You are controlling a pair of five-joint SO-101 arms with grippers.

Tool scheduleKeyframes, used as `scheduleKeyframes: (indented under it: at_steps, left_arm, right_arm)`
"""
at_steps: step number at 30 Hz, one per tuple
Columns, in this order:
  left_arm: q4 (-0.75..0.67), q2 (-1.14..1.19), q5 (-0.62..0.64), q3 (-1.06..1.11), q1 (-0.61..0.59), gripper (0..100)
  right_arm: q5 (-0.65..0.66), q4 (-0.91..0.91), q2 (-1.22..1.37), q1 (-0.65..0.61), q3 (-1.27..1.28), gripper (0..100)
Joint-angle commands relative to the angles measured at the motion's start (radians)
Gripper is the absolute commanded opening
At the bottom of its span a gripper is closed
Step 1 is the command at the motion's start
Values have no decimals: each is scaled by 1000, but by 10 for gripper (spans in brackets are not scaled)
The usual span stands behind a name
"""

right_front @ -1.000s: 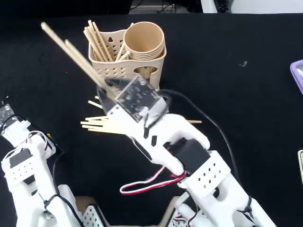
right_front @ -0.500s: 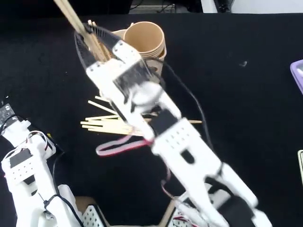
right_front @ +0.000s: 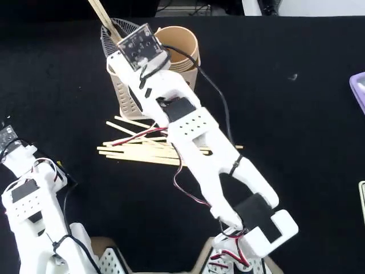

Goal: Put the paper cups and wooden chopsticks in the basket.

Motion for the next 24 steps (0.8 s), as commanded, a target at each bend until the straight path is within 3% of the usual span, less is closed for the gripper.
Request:
scheduleKeyframes:
  at_steps: [1, 3, 14, 17, 24]
  left_arm:
    - [-12, -18, 5, -58, 13, 192]
    - [-12, -18, 5, -58, 13, 192]
    - [-14, -18, 3, -58, 13, 192]
    - [-14, -18, 3, -58, 13, 192]
    - [-14, -15, 3, -58, 15, 192]
  right_arm:
    - [-8, 109, -19, 11, -67, 107]
    - [-25, 155, -19, 9, -70, 161]
    - [-72, 232, -116, 8, -111, 142]
    - [-71, 417, -259, -20, -111, 142]
    - [-63, 1056, -529, -84, 5, 145]
